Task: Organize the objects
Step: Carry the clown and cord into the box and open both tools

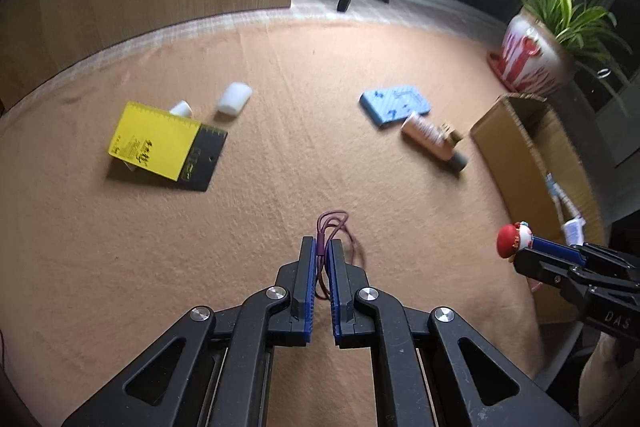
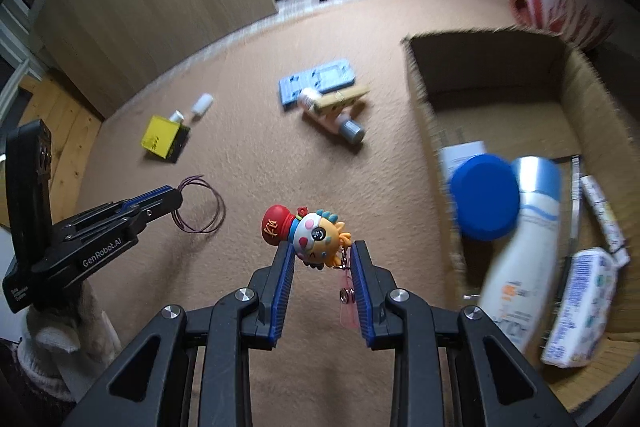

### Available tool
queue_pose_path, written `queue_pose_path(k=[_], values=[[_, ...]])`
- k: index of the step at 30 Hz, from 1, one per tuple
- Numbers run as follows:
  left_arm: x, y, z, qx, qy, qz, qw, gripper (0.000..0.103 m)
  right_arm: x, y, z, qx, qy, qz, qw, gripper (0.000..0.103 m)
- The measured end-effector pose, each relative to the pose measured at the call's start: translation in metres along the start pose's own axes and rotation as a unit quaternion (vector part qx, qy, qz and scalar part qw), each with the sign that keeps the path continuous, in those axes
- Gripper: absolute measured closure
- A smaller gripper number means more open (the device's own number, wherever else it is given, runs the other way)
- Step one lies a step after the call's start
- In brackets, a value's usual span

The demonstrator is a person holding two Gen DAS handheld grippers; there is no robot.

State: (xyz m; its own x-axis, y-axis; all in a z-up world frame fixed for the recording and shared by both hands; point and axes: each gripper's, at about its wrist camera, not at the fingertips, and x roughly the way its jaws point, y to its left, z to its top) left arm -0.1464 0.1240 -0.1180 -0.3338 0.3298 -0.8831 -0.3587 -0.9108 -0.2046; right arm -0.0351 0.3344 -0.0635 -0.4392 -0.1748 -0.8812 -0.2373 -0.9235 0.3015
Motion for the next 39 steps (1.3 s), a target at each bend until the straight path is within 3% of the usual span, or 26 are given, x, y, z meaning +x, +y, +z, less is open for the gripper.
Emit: queue_pose_path(k=[6,14,25,28,30,31,32,39], values=[[-0.020,-0.015,0.014,0.003,-0.024,-0.021,0.9995,0.097,-0.041,-0.023,0.001,0.009,-0.037,-0.013,0.999,0.077],[-0.039,-0.081,0.038,0.047,-0.054,-0.065,0.9953,0.097,-0.086,-0.073,0.002,0.036,-0.080,-0.065,0.994,0.077],[-0.012,-0.193,0.065,0.108,-0.051,-0.115,0.9862,0.097,-0.090,-0.119,-0.007,0.064,-0.074,-0.088,0.991,0.077],[-0.002,-0.209,0.066,0.114,-0.039,-0.124,0.9848,0.096,-0.089,-0.121,-0.007,0.057,-0.075,-0.090,0.991,0.071],[0.002,-0.214,0.066,0.116,-0.032,-0.125,0.9848,0.074,-0.088,-0.120,-0.007,0.050,-0.071,-0.085,0.993,0.058],[0.002,-0.214,0.066,0.116,-0.034,-0.123,0.9851,0.051,-0.089,-0.120,-0.007,0.048,-0.073,-0.083,0.993,0.054],[0.001,-0.213,0.065,0.115,-0.039,-0.120,0.9853,0.038,-0.090,-0.119,-0.007,0.046,-0.074,-0.082,0.993,0.053],[-0.011,-0.160,0.073,0.076,-0.054,-0.078,0.9926,0.038,-0.088,-0.108,-0.006,0.046,-0.077,-0.070,0.993,0.053]])
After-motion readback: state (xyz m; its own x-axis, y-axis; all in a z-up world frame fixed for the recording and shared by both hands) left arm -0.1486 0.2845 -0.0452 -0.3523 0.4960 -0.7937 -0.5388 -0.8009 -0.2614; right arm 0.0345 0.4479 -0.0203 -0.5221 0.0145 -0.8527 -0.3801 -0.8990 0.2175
